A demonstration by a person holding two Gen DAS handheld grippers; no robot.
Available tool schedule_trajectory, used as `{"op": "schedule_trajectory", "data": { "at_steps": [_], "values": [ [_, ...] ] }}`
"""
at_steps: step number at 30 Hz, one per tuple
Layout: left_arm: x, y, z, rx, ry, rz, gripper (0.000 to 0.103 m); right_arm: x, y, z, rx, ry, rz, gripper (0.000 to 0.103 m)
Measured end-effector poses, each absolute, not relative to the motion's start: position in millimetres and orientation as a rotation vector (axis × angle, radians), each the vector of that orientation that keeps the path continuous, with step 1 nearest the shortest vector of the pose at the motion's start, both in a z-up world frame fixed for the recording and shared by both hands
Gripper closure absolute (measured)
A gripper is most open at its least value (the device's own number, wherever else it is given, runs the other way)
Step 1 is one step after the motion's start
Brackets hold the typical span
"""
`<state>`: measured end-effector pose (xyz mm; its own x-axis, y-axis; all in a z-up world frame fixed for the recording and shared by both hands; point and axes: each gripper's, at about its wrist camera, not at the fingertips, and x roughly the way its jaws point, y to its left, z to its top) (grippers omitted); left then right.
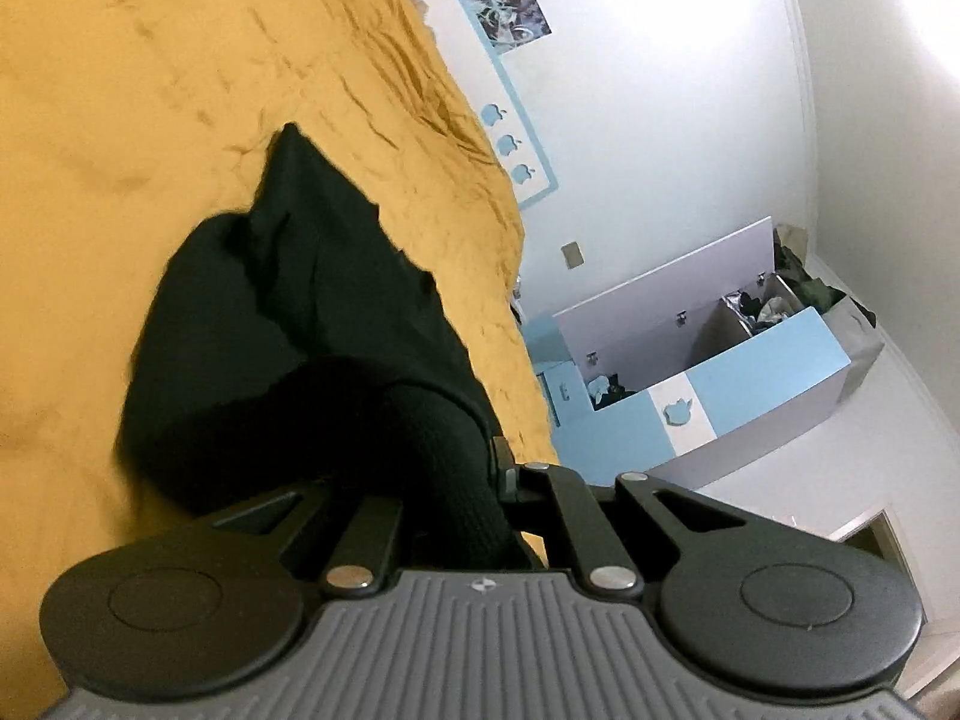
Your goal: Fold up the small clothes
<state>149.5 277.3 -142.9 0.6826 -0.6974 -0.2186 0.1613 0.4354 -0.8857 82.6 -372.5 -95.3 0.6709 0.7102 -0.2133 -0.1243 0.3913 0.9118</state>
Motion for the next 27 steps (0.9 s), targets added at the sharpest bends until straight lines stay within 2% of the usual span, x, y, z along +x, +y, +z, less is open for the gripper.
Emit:
{"op": "schedule_trajectory", "data": {
  "at_steps": [13, 19, 25, 27],
  "values": [
    [346, 271, -138, -0.918, 0.640, -0.585, 0.097, 294, -388, -113, 1.059, 0.620, 0.427, 0.097],
    [433, 268, -182, -0.990, 0.666, -0.527, 0.097, 391, -388, -143, 1.036, 0.658, 0.346, 0.097],
    [484, 260, -236, -0.987, 0.818, -0.432, 0.096, 451, -388, -193, 1.038, 0.732, 0.239, 0.096],
    [492, 267, -248, -1.070, 0.884, -0.412, 0.090, 459, -388, -208, 1.064, 0.764, 0.200, 0.090]
  ]
}}
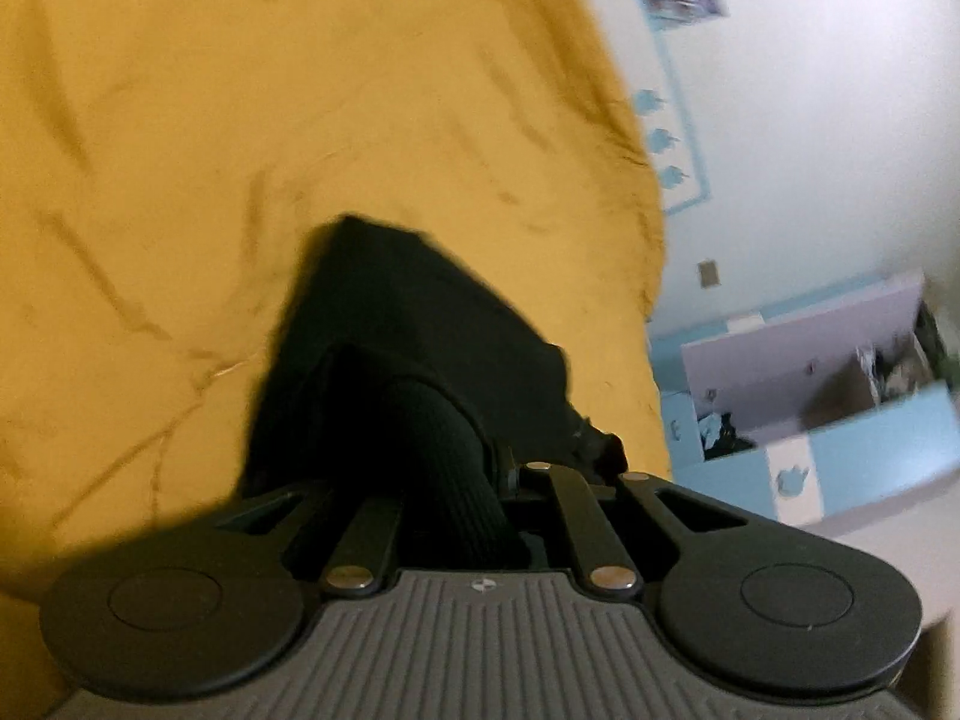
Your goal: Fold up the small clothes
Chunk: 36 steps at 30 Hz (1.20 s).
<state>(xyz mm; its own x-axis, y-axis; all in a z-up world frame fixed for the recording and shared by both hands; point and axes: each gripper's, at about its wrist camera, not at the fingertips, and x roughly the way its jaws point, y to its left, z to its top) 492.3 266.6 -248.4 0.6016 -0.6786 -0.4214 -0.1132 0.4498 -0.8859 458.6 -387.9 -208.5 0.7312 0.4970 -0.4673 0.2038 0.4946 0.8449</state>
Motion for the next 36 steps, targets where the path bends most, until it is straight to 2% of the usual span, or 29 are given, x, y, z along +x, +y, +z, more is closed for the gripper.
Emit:
{"op": "schedule_trajectory", "data": {
  "at_steps": [2, 4, 5, 6, 7, 11, 13, 18, 19, 20, 23, 26, 28, 29, 36],
  "values": [
    [496, 276, -246, -1.107, 0.921, -0.417, 0.090, 465, -390, -215, 1.091, 0.780, 0.192, 0.082],
    [494, 283, -222, -0.985, 0.912, -0.400, 0.089, 463, -392, -208, 1.047, 0.753, 0.184, 0.072],
    [490, 286, -207, -0.929, 0.897, -0.401, 0.087, 459, -395, -200, 1.021, 0.721, 0.157, 0.063],
    [485, 290, -194, -0.903, 0.869, -0.398, 0.080, 453, -400, -192, 1.002, 0.673, 0.131, 0.052],
    [478, 296, -184, -0.886, 0.829, -0.387, 0.071, 447, -404, -183, 0.994, 0.628, 0.132, 0.048],
    [441, 298, -153, -0.892, 0.675, -0.420, 0.064, 433, -396, -156, 0.929, 0.640, 0.291, 0.046],
    [431, 276, -150, -0.857, 0.686, -0.501, 0.047, 432, -375, -147, 0.849, 0.691, 0.362, 0.046],
    [434, 195, -173, -0.664, 0.825, -0.556, 0.047, 442, -322, -157, 0.794, 0.794, 0.473, 0.046],
    [437, 183, -178, -0.631, 0.846, -0.557, 0.054, 446, -313, -160, 0.770, 0.807, 0.460, 0.046],
    [438, 172, -179, -0.580, 0.850, -0.545, 0.057, 447, -304, -159, 0.715, 0.801, 0.415, 0.047],
    [432, 162, -163, -0.398, 0.765, -0.502, 0.058, 444, -291, -145, 0.428, 0.729, 0.289, 0.047],
    [413, 175, -139, -0.214, 0.636, -0.425, 0.051, 445, -297, -140, 0.159, 0.687, 0.210, 0.045],
    [415, 185, -132, -0.150, 0.602, -0.357, 0.043, 452, -311, -146, 0.114, 0.699, 0.192, 0.042],
    [417, 189, -132, -0.121, 0.598, -0.320, 0.043, 454, -317, -149, 0.106, 0.706, 0.181, 0.042],
    [447, 183, -155, -0.040, 0.724, -0.231, 0.040, 484, -331, -175, 0.118, 0.754, 0.122, 0.042]
  ]
}}
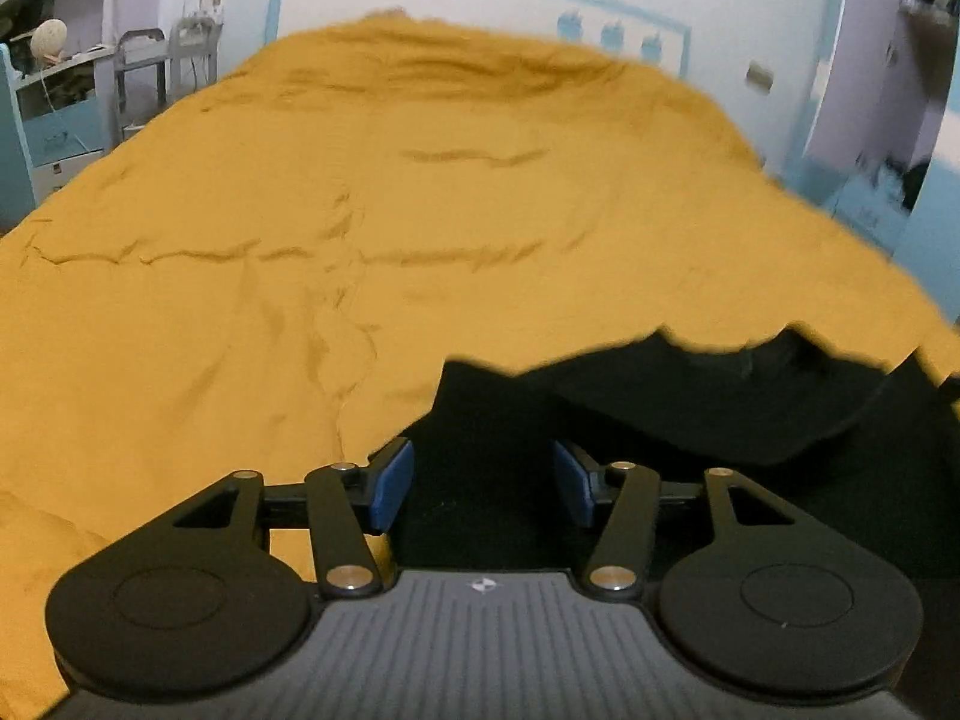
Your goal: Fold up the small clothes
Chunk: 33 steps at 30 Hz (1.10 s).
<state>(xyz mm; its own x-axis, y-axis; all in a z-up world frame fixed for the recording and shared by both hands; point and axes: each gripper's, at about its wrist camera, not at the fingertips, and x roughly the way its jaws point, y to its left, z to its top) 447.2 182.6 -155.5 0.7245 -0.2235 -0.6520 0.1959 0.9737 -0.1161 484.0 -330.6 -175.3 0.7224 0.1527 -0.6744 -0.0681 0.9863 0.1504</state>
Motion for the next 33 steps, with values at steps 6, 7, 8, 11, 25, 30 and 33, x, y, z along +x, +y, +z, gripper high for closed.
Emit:
{"op": "schedule_trajectory", "data": {
  "at_steps": [6, 7, 8, 11, 25, 30, 33],
  "values": [
    [447, 183, -165, -0.093, 0.724, -0.223, 0.039, 488, -318, -187, 0.111, 0.792, 0.131, 0.048],
    [449, 185, -167, -0.107, 0.710, -0.230, 0.052, 484, -316, -185, 0.111, 0.793, 0.140, 0.053],
    [448, 187, -165, -0.118, 0.702, -0.233, 0.064, 482, -314, -183, 0.098, 0.785, 0.134, 0.060],
    [448, 192, -160, -0.148, 0.671, -0.235, 0.083, 480, -309, -181, 0.078, 0.781, 0.151, 0.087],
    [468, 242, -161, -0.373, 0.785, -0.129, 0.063, 464, -319, -176, 0.138, 0.797, -0.010, 0.059],
    [367, 262, -131, -0.353, 0.729, -0.288, 0.039, 367, -348, -142, 0.292, 0.759, 0.097, 0.042],
    [304, 268, -133, -0.378, 0.724, -0.310, 0.036, 305, -352, -140, 0.313, 0.799, 0.120, 0.042]
  ]
}}
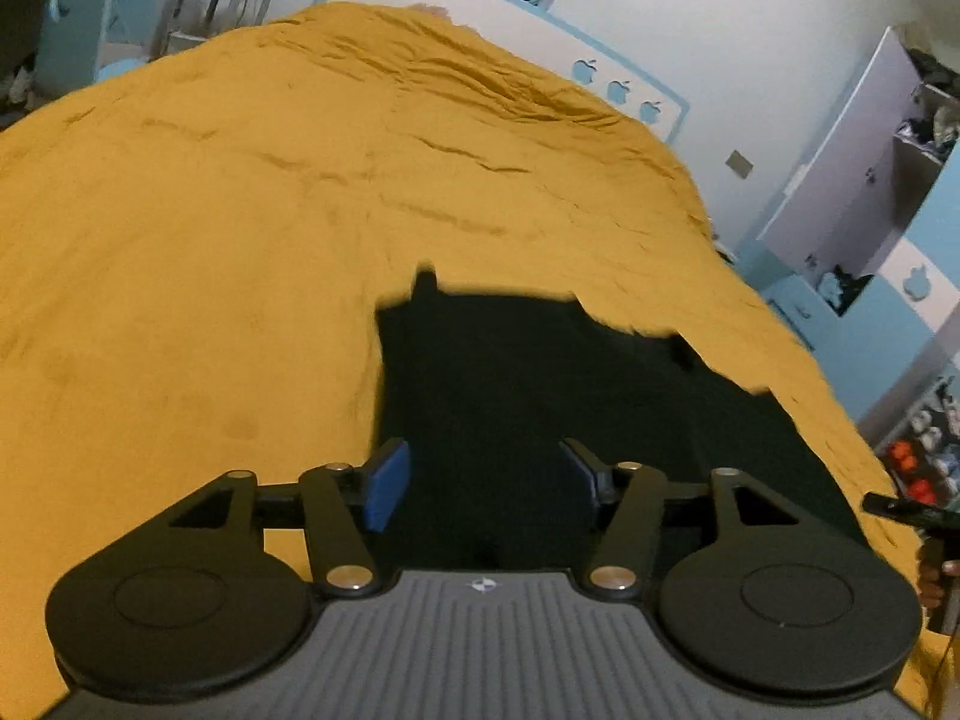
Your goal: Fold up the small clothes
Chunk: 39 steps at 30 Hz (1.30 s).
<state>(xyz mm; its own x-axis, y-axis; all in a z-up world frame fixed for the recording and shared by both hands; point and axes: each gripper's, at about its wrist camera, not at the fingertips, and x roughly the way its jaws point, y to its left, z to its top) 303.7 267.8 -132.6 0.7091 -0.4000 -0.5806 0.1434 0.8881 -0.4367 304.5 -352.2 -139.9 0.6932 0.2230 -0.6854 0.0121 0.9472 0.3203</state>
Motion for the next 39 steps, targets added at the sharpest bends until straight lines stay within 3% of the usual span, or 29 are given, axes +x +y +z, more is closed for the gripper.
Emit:
{"op": "schedule_trajectory", "data": {
  "at_steps": [3, 10, 12, 13, 14, 15, 16, 21, 24, 28, 32, 34, 36, 39],
  "values": [
    [262, 267, -141, -0.368, 0.745, -0.292, 0.030, 264, -351, -146, 0.328, 0.825, 0.116, 0.042],
    [261, 278, -168, -0.429, 0.815, -0.208, 0.032, 248, -348, -161, 0.447, 0.824, 0.116, 0.041],
    [266, 277, -173, -0.447, 0.816, -0.220, 0.032, 254, -348, -163, 0.491, 0.842, 0.138, 0.046],
    [265, 276, -175, -0.452, 0.818, -0.229, 0.037, 256, -346, -163, 0.487, 0.842, 0.135, 0.047],
    [267, 273, -177, -0.453, 0.819, -0.246, 0.043, 258, -344, -163, 0.476, 0.849, 0.137, 0.058],
    [267, 269, -179, -0.435, 0.824, -0.247, 0.058, 261, -341, -165, 0.463, 0.866, 0.127, 0.086],
    [265, 265, -180, -0.413, 0.827, -0.231, 0.086, 264, -341, -166, 0.452, 0.888, 0.115, 0.101],
    [243, 274, -156, -0.514, 0.733, -0.260, 0.092, 260, -342, -141, 0.393, 0.835, 0.072, 0.103],
    [241, 276, -147, -0.525, 0.823, -0.223, 0.092, 252, -354, -124, 0.401, 0.834, 0.093, 0.103],
    [252, 278, -186, -0.533, 0.965, -0.164, 0.091, 251, -359, -157, 0.386, 0.925, 0.058, 0.103],
    [252, 292, -200, -0.630, 0.957, -0.172, 0.082, 242, -367, -181, 0.470, 0.902, 0.047, 0.102],
    [246, 296, -191, -0.643, 0.943, -0.179, 0.078, 233, -372, -175, 0.518, 0.878, 0.041, 0.089],
    [235, 300, -177, -0.656, 0.929, -0.168, 0.076, 220, -376, -163, 0.542, 0.861, 0.020, 0.056],
    [213, 293, -155, -0.675, 0.865, -0.157, 0.059, 198, -372, -139, 0.628, 0.828, 0.067, 0.055]
  ]
}}
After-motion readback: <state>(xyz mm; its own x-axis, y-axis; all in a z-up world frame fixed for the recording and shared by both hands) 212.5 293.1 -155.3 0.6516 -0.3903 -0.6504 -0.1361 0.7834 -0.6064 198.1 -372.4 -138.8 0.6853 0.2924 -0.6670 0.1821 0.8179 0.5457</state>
